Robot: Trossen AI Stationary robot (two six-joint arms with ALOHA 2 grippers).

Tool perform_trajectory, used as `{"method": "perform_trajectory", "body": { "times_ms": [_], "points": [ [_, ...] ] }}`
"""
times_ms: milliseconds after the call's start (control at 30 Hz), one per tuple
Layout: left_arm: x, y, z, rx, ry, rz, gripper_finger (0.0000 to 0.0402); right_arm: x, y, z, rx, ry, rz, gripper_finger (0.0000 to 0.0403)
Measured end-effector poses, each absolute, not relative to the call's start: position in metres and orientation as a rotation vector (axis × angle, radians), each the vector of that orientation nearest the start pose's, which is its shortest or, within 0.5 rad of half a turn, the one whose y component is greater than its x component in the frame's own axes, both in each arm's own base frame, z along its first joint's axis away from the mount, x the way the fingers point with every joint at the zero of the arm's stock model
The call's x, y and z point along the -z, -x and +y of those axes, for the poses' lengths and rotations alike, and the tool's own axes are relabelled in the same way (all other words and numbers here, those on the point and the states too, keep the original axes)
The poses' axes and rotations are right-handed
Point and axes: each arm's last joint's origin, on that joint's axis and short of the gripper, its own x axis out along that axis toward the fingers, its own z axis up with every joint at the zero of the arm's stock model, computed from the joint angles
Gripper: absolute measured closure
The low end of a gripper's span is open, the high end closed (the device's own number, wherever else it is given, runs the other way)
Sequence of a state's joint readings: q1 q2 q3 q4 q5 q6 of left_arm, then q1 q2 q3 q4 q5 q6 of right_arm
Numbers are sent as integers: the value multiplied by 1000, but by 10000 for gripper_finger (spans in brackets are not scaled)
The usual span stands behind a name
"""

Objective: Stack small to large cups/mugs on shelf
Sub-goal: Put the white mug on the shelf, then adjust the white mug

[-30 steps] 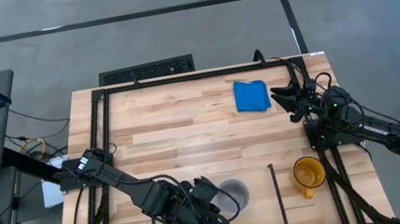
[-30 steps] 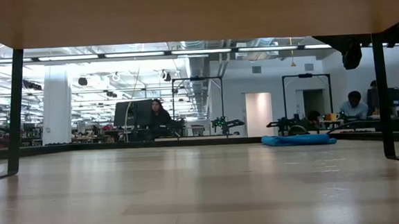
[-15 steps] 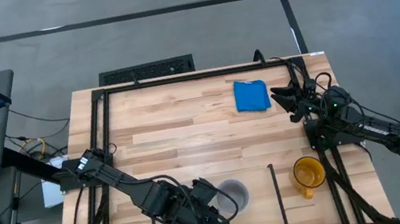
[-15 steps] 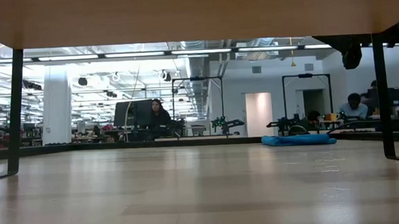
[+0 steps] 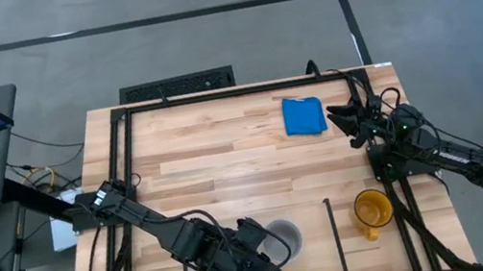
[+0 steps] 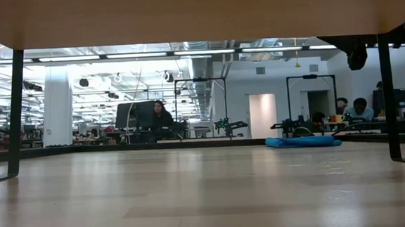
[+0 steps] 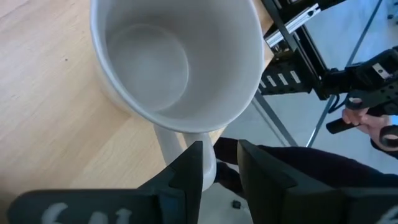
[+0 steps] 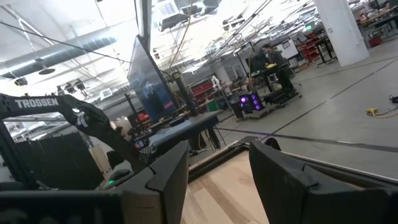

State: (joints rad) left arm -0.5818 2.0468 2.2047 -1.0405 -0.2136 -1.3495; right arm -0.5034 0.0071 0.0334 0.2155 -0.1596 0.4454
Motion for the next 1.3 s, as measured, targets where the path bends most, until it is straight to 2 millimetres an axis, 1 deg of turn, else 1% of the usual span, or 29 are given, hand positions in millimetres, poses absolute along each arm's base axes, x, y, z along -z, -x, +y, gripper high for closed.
{"method": "perform_trajectory", "body": {
  "times_ms": [100,167,300,433,500,600,733,867,1000,1133,1233,1300],
  "points": [
    [-362,-367,-233,-249,905,883,301,-195,-84,-41,284,-360,-301,209],
    [-361,-367,-232,-249,863,880,293,-195,-84,-41,284,-360,-301,210],
    [-362,-362,-226,-305,808,862,285,-195,-84,-41,284,-359,-304,211],
    [-376,-354,-218,-327,729,783,283,-195,-84,-41,279,-358,-304,211],
    [-383,-351,-214,-339,666,728,283,-196,-84,-39,243,-350,-307,211],
    [-395,-346,-207,-344,559,662,283,-202,-83,-36,142,-323,-322,210],
    [-407,-343,-193,-382,446,589,283,-219,-78,-29,-1,-274,-332,210],
    [-412,-347,-175,-432,308,554,283,-244,-70,-21,-120,-221,-355,211],
    [-412,-352,-157,-463,175,583,283,-266,-63,-17,-151,-234,-345,211],
    [-413,-358,-140,-496,106,592,283,-280,-60,-14,-175,-251,-300,211],
    [-418,-356,-131,-505,85,590,283,-288,-60,-14,-175,-256,-291,209],
    [-427,-348,-125,-524,71,567,283,-291,-61,-15,-173,-259,-286,209]
  ]
}}
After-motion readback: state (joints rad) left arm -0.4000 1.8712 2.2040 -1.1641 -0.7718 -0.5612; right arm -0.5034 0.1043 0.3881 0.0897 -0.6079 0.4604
